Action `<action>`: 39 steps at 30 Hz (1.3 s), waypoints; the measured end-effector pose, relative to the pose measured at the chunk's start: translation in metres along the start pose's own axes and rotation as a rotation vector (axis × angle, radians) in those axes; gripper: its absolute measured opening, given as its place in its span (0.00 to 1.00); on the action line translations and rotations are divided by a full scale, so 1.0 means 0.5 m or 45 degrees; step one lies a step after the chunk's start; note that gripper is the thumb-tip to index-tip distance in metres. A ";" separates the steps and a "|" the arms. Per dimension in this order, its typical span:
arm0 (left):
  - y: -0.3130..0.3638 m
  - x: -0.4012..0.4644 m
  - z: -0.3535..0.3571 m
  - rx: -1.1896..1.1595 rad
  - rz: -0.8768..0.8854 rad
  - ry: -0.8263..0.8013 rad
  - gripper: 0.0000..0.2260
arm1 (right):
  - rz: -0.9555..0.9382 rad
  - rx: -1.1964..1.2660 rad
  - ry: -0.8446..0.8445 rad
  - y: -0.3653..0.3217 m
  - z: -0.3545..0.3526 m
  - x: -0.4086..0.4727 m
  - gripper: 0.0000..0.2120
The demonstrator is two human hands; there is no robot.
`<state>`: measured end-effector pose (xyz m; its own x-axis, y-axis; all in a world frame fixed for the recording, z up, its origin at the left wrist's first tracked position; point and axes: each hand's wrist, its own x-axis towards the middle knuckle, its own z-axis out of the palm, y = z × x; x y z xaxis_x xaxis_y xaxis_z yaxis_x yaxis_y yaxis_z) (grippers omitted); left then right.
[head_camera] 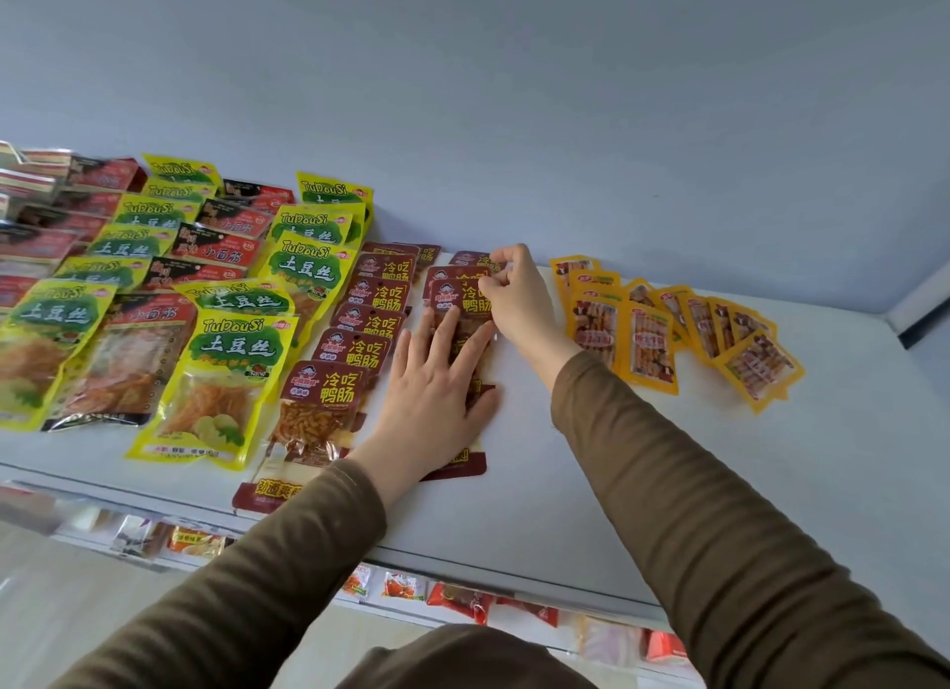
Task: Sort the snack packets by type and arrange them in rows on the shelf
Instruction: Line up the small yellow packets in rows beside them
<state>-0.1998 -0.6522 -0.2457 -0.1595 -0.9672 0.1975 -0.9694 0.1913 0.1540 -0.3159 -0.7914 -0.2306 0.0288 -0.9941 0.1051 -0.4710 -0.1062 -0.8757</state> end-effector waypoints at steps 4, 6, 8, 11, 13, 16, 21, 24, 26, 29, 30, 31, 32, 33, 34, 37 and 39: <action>-0.006 0.017 -0.010 0.037 -0.001 -0.051 0.30 | 0.061 0.040 0.059 -0.007 0.009 0.015 0.13; -0.006 0.023 -0.012 0.053 0.016 -0.095 0.30 | 0.094 0.003 0.041 -0.004 0.009 0.024 0.15; -0.006 0.024 -0.013 0.056 0.022 -0.134 0.29 | 0.095 -0.062 -0.015 0.004 0.008 0.028 0.18; -0.007 0.018 -0.017 0.025 0.032 -0.150 0.29 | 0.081 -0.113 -0.049 0.013 0.000 0.027 0.20; -0.013 0.010 -0.026 -0.066 0.018 -0.097 0.29 | 0.054 -0.132 -0.009 0.016 -0.009 0.026 0.19; -0.033 -0.003 -0.046 -0.216 -0.130 0.073 0.29 | 0.042 -0.159 0.045 0.020 -0.025 0.024 0.16; -0.056 -0.032 -0.060 -0.096 -0.191 0.038 0.30 | 0.076 0.035 0.088 0.007 -0.041 -0.007 0.15; -0.034 -0.058 -0.046 0.073 -0.043 -0.141 0.32 | 0.021 0.148 0.128 -0.004 -0.021 -0.055 0.16; -0.023 -0.065 -0.036 0.136 -0.006 -0.247 0.32 | 0.041 0.286 0.071 -0.009 0.007 -0.087 0.18; -0.027 -0.066 -0.034 0.121 0.051 -0.351 0.30 | 0.176 0.512 0.005 -0.014 0.039 -0.115 0.20; -0.030 -0.066 -0.037 0.112 0.083 -0.382 0.29 | 0.191 0.533 0.019 -0.015 0.043 -0.118 0.20; -0.032 -0.067 -0.040 0.109 0.113 -0.412 0.29 | 0.192 0.552 0.040 -0.016 0.044 -0.120 0.20; -0.034 -0.068 -0.043 0.111 0.139 -0.438 0.28 | 0.188 0.572 0.054 -0.016 0.044 -0.121 0.20; -0.036 -0.071 -0.046 0.116 0.162 -0.452 0.28 | 0.185 0.588 0.058 -0.015 0.044 -0.122 0.21; -0.038 -0.074 -0.049 0.114 0.180 -0.450 0.27 | 0.175 0.588 0.059 -0.013 0.043 -0.123 0.21; -0.060 -0.090 -0.069 -0.025 0.152 -0.362 0.28 | 0.126 0.510 0.052 -0.003 0.031 -0.120 0.21; -0.095 -0.109 -0.086 -0.103 0.071 -0.291 0.31 | 0.093 0.409 0.055 0.003 0.018 -0.114 0.21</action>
<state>-0.1370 -0.6016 -0.2223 -0.2593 -0.9657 -0.0152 -0.9414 0.2491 0.2275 -0.3104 -0.7351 -0.2423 -0.0354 -0.9981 0.0507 -0.1678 -0.0441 -0.9848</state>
